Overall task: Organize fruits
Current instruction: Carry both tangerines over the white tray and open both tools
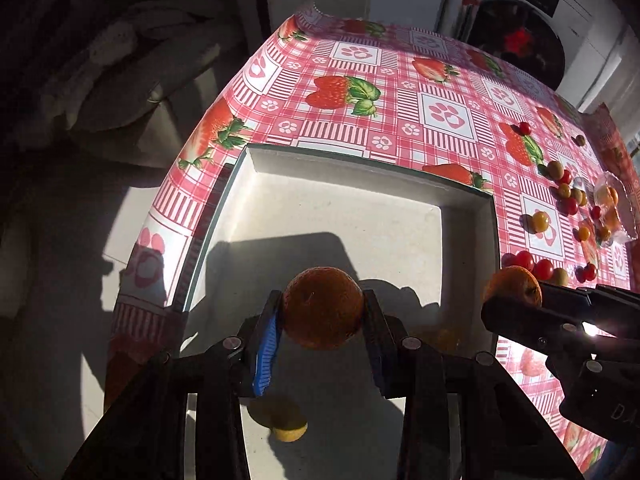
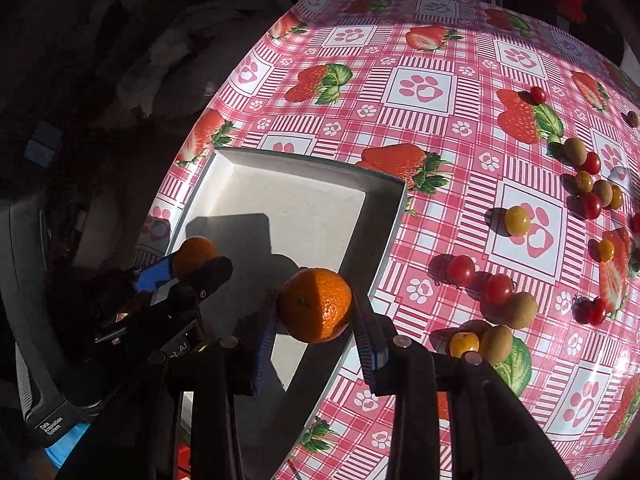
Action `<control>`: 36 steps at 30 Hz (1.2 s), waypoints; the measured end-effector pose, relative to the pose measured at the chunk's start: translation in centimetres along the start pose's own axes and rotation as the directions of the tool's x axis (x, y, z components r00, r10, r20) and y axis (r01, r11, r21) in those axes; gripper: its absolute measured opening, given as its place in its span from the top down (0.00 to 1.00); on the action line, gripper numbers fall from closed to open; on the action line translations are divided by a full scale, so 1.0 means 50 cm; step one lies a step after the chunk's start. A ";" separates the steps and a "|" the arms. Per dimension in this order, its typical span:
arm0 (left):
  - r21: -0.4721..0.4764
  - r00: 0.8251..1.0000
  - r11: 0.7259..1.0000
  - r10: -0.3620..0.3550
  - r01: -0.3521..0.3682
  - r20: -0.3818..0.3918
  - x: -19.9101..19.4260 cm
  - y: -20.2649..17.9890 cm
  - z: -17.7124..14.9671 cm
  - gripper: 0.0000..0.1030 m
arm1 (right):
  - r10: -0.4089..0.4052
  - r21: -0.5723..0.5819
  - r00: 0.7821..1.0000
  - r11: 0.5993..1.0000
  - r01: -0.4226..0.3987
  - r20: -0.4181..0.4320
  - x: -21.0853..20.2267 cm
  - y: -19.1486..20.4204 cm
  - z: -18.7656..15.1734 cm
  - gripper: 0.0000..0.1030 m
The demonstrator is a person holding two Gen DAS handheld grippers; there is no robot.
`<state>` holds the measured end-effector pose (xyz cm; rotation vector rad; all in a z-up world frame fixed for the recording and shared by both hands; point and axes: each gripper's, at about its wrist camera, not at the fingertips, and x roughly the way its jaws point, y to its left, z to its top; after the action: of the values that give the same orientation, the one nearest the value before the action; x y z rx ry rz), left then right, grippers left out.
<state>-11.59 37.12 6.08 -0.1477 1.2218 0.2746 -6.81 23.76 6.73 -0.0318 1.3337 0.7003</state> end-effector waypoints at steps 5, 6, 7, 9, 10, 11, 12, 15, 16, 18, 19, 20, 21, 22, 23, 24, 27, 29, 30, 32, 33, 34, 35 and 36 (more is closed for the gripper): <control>-0.015 0.999 0.999 0.033 -0.034 -0.023 0.030 0.031 -0.005 0.61 | -0.014 -0.032 0.999 0.999 0.012 -0.041 0.057 0.029 0.021 0.61; -0.014 0.999 0.999 0.035 -0.035 -0.028 0.034 0.033 -0.007 0.61 | -0.020 -0.037 0.999 0.999 0.018 -0.047 0.067 0.033 0.024 0.61; -0.011 0.999 0.999 0.034 -0.034 -0.033 0.039 0.034 -0.009 0.61 | -0.027 -0.043 0.998 0.999 0.025 -0.055 0.078 0.035 0.027 0.61; 0.004 0.998 0.999 0.041 -0.041 -0.042 0.046 0.033 -0.015 0.61 | -0.038 -0.050 0.997 0.998 0.035 -0.069 0.094 0.040 0.031 0.61; 0.000 0.998 0.999 0.050 -0.050 -0.046 0.048 0.032 -0.018 0.61 | -0.043 -0.053 0.996 0.998 0.039 -0.076 0.101 0.041 0.032 0.61; 0.007 0.997 0.999 0.051 -0.051 -0.051 0.051 0.031 -0.022 0.61 | -0.049 -0.058 0.995 0.997 0.044 -0.082 0.108 0.041 0.032 0.61; 0.010 0.997 0.999 0.053 -0.053 -0.053 0.052 0.030 -0.025 0.61 | -0.055 -0.064 0.994 0.997 0.049 -0.092 0.116 0.042 0.031 0.61; 0.024 0.997 0.998 0.052 -0.050 -0.061 0.057 0.028 -0.032 0.60 | -0.065 -0.076 0.990 0.996 0.056 -0.123 0.136 0.042 0.029 0.60; 0.030 0.996 0.998 0.053 -0.052 -0.065 0.059 0.026 -0.034 0.55 | -0.066 -0.080 0.991 0.995 0.056 -0.120 0.136 0.043 0.029 0.60; 0.040 0.997 0.998 0.053 -0.051 -0.060 0.059 0.023 -0.035 0.39 | -0.066 -0.083 0.990 0.995 0.056 -0.121 0.137 0.043 0.030 0.58; 0.046 0.997 0.997 0.057 -0.054 -0.050 0.056 0.021 -0.036 0.30 | -0.055 -0.077 0.991 0.996 0.046 -0.122 0.138 0.042 0.031 0.57; 0.052 0.997 0.997 0.061 -0.059 -0.039 0.053 0.019 -0.036 0.28 | -0.042 -0.067 0.991 0.997 0.034 -0.125 0.137 0.039 0.033 0.53; 0.061 0.997 0.996 0.064 -0.062 -0.035 0.052 0.016 -0.035 0.28 | -0.026 -0.058 0.991 0.998 0.019 -0.128 0.137 0.037 0.035 0.48; 0.067 0.997 0.996 0.067 -0.064 -0.038 0.052 0.014 -0.035 0.28 | -0.016 -0.053 0.991 0.999 0.009 -0.130 0.137 0.036 0.036 0.39; 0.071 0.996 0.995 0.073 -0.070 -0.042 0.054 0.012 -0.033 0.28 | -0.014 -0.048 0.991 0.999 0.008 -0.130 0.137 0.036 0.039 0.33; 0.072 0.996 0.995 0.078 -0.074 -0.044 0.054 0.011 -0.033 0.28 | -0.007 -0.043 0.992 0.999 0.002 -0.126 0.134 0.034 0.040 0.28; 0.074 0.996 0.994 0.081 -0.077 -0.045 0.049 0.008 -0.033 0.28 | 0.025 -0.016 0.995 1.000 -0.027 -0.099 0.113 0.024 0.051 0.21; 0.079 0.996 0.994 0.081 -0.077 -0.048 0.044 0.003 -0.033 0.28 | 0.031 -0.002 0.996 1.000 -0.031 -0.078 0.093 0.017 0.053 0.21; 0.084 0.996 0.994 0.080 -0.075 -0.049 0.040 -0.001 -0.033 0.28 | 0.035 0.006 0.997 0.999 -0.035 -0.069 0.083 0.014 0.054 0.21; 0.092 0.996 0.993 0.073 -0.068 -0.048 0.031 -0.009 -0.033 0.28 | 0.034 0.021 0.998 0.999 -0.033 -0.043 0.058 0.009 0.047 0.20; 0.098 0.997 0.993 0.068 -0.063 -0.047 0.025 -0.015 -0.033 0.28 | 0.035 0.028 0.999 0.999 -0.034 -0.032 0.047 0.004 0.045 0.20; 0.104 0.997 0.993 0.064 -0.058 -0.046 0.020 -0.021 -0.032 0.28 | 0.036 0.037 0.999 0.999 -0.035 -0.019 0.033 0.004 0.038 0.20; 0.110 0.997 0.992 0.061 -0.056 -0.046 0.015 -0.027 -0.032 0.28 | 0.036 0.045 0.999 0.998 -0.036 -0.006 0.021 -0.001 0.033 0.20; 0.115 0.997 0.992 0.057 -0.052 -0.047 0.010 -0.034 -0.032 0.28 | 0.035 0.052 0.999 0.998 -0.035 0.005 0.009 -0.004 0.027 0.20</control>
<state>-12.37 35.15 5.02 -0.0224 1.2896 0.2492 -5.51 24.35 6.59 0.0355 1.3511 0.6945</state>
